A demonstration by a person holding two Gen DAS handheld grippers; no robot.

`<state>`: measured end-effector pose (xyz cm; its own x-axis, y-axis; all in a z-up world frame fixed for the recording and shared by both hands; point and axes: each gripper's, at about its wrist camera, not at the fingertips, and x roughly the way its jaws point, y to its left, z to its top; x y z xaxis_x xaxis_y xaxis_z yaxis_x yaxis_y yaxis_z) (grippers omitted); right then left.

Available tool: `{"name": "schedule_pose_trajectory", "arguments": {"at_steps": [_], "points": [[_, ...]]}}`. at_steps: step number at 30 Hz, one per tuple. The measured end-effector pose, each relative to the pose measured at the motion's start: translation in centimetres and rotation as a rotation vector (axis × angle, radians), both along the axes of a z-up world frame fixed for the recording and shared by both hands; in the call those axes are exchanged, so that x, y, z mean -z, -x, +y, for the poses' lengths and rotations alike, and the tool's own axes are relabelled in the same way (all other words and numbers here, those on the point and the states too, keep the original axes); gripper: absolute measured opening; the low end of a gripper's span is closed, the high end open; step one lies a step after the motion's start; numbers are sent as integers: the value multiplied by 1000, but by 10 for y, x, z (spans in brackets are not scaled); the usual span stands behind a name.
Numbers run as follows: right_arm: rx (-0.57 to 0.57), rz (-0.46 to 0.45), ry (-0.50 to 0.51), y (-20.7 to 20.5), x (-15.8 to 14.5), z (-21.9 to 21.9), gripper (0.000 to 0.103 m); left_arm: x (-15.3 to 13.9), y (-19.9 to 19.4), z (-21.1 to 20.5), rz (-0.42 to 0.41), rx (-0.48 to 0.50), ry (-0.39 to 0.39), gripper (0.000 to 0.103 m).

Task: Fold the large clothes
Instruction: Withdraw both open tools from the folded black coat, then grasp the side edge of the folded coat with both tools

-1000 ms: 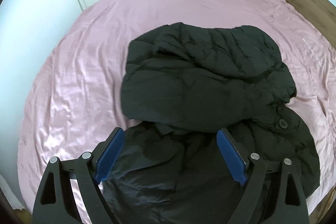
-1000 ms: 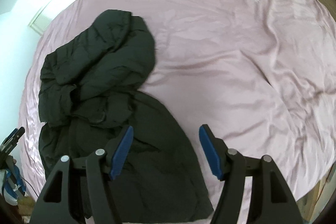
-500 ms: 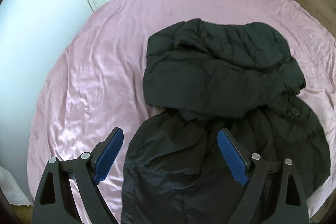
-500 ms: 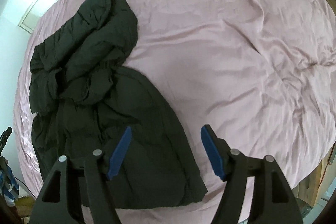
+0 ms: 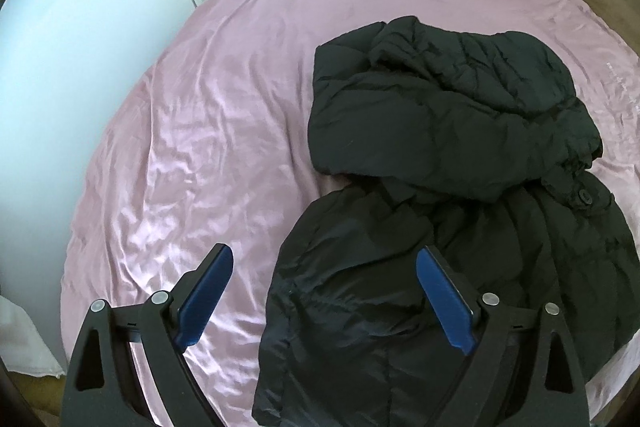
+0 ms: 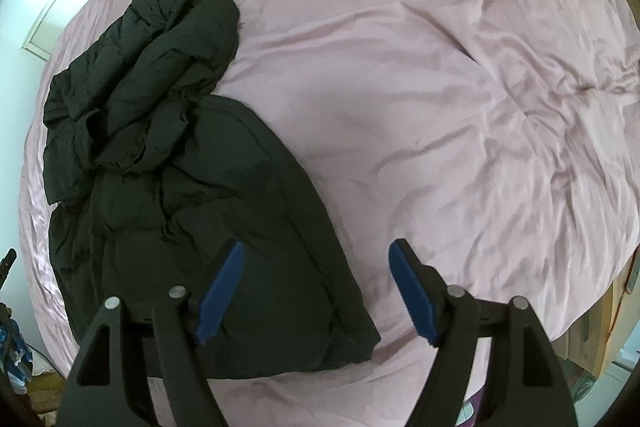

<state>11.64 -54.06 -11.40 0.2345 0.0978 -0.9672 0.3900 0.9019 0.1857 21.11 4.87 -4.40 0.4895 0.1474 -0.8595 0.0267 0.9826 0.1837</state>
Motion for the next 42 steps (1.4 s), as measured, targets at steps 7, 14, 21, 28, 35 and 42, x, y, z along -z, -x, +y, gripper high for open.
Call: {"name": "schedule_pose_trajectory", "arguments": {"at_steps": [7, 14, 21, 28, 35, 42], "points": [[17, -2, 11, 6, -6, -10, 75, 16, 11, 24, 59, -25, 6, 96], [32, -2, 18, 11, -8, -22, 81, 39, 29, 68, 142, -94, 46, 99], [62, 10, 22, 16, -5, -33, 81, 38, 40, 110, 153, -204, 20, 99], [61, 15, 33, 17, -7, -36, 81, 47, 53, 129, 185, -244, 76, 101], [33, 27, 8, 18, -7, -31, 82, 74, 71, 144, 257, -255, 300, 101], [-4, 59, -11, 22, 5, -21, 89, 101, 73, 142, 344, -204, 310, 101]]}}
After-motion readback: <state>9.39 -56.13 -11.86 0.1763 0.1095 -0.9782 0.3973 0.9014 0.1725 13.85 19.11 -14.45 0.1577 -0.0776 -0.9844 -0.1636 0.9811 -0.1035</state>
